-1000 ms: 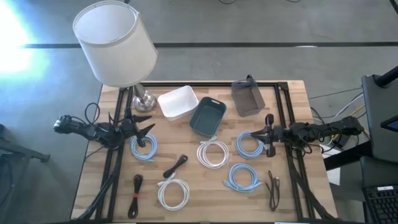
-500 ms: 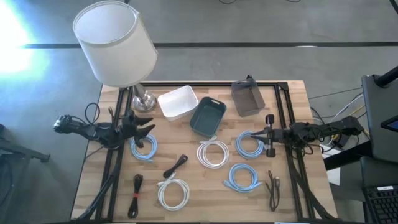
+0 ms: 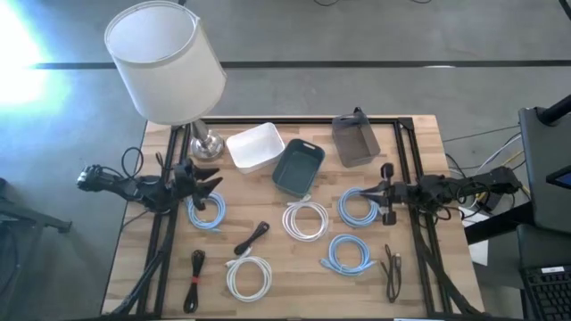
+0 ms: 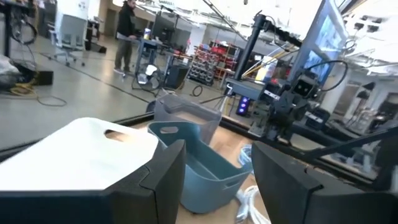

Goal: Sort HDMI cables
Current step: Put the left white HDMI cable into the white bin

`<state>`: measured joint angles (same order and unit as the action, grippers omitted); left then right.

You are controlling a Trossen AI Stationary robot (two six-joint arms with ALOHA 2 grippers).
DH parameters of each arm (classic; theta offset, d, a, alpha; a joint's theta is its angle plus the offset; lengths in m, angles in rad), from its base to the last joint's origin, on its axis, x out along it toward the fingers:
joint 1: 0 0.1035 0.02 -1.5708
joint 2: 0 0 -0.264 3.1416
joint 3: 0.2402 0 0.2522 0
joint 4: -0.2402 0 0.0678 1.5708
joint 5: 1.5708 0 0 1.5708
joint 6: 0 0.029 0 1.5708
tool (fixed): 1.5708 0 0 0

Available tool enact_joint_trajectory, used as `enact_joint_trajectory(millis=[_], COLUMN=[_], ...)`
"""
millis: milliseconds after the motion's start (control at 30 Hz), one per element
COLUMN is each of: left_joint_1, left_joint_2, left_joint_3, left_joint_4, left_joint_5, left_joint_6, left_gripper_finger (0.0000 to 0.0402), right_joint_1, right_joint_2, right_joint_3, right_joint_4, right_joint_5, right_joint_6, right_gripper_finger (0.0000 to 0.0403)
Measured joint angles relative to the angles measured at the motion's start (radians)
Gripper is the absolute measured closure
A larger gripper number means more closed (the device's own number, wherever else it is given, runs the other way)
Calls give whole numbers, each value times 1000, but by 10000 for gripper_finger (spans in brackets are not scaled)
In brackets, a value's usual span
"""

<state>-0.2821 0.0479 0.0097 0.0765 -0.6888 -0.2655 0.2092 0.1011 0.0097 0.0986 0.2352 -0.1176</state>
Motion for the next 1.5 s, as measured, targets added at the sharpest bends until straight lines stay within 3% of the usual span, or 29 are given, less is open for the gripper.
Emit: enact_joint_trajectory(millis=[133, 333, 433, 667, 800, 1033, 1300, 1500], left_joint_1=[0, 0, 1, 1, 0, 0, -2, -2], left_joint_2=[3, 3, 3, 11, 60, 226, 526, 763], left_joint_3=[0, -1, -1, -2, -2, 24, 201, 352], left_joint_4=[1, 26, 56, 184, 295, 407, 420, 376], left_joint_5=[17, 17, 56, 267, 272, 293, 409, 374], left_joint_6=[-3, -5, -36, -40, -43, -41, 75, 81], left_gripper_finger=[213, 213, 213, 213, 213, 213, 213, 213], right_joint_1=[0, 0, 0, 0, 0, 0, -1, 0], right_joint_2=[0, -1, 1, 13, 67, 264, 476, 555], right_joint_3=[0, 0, 0, 0, 0, 0, 4, 42], right_joint_4=[92, 186, 184, 195, 252, 429, 464, 464], right_joint_5=[0, 1, 0, 1, 3, 6, 108, 108], right_joint_6=[-105, -112, -40, 124, 159, 245, 295, 349], right_gripper_finger=[376, 376, 376, 371, 351, 303, 269, 268])
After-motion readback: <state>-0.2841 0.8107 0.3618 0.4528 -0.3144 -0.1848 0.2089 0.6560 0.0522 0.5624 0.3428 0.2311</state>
